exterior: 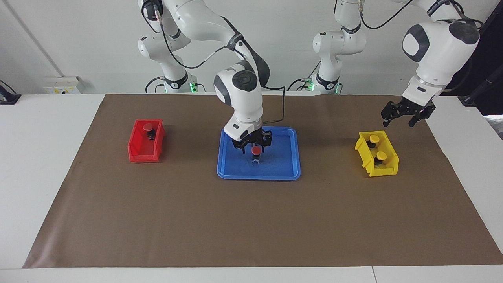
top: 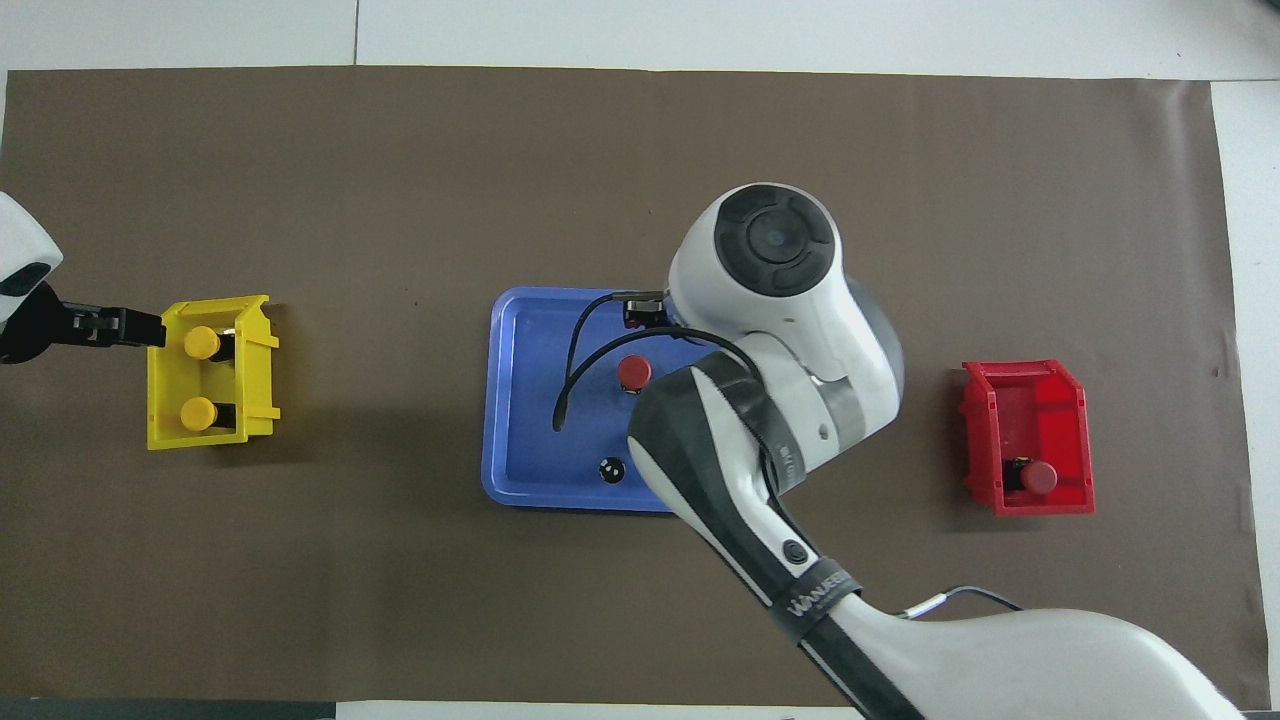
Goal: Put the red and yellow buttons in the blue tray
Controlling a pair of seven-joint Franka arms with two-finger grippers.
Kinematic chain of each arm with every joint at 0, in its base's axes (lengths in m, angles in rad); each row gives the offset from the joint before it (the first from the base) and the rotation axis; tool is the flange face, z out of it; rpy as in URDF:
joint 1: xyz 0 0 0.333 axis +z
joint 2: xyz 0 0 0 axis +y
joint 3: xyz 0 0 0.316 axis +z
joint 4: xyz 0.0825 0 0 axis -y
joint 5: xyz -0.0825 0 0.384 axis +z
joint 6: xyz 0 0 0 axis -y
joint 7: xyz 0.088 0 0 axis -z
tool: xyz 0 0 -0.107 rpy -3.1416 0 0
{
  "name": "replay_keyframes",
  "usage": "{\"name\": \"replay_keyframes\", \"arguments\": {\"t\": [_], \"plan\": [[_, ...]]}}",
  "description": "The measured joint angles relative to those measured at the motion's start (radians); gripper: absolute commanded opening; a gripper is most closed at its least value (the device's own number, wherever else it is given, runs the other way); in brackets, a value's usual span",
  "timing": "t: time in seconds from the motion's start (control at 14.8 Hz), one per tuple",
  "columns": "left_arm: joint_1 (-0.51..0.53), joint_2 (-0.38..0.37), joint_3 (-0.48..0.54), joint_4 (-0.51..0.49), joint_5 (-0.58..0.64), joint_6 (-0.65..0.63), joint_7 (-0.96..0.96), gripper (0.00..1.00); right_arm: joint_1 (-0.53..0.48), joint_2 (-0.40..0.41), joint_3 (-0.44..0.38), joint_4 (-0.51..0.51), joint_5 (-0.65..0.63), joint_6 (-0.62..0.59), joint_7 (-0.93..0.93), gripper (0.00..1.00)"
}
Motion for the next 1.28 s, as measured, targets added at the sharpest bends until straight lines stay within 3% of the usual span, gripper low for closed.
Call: {"name": "replay_keyframes", "arguments": {"t": [0.2, 0.47, 0.67, 1.01, 1.28], "plan": [[0.0, 0.07, 0.001, -0.009, 0.0, 0.088, -0.041, 0.68, -0.181, -0.149, -0.003, -0.103, 0.0, -0.085, -0.203, 0.76], [0.018, 0.121, 0.002, -0.039, 0.0, 0.166, -0.075, 0.65, -0.389, -0.392, -0.006, -0.416, -0.001, -0.084, -0.417, 0.74], [0.037, 0.137, 0.002, -0.052, 0.0, 0.179, -0.08, 0.66, -0.519, -0.516, -0.007, -0.609, -0.001, -0.029, -0.52, 0.73], [0.036, 0.141, -0.004, -0.114, 0.0, 0.253, -0.085, 0.66, -0.563, -0.532, -0.004, -0.748, -0.031, 0.066, -0.527, 0.71], [0.035, 0.141, -0.01, -0.123, -0.002, 0.262, -0.089, 0.62, -0.563, -0.529, 0.0, -0.797, -0.073, 0.12, -0.528, 0.69]]}}
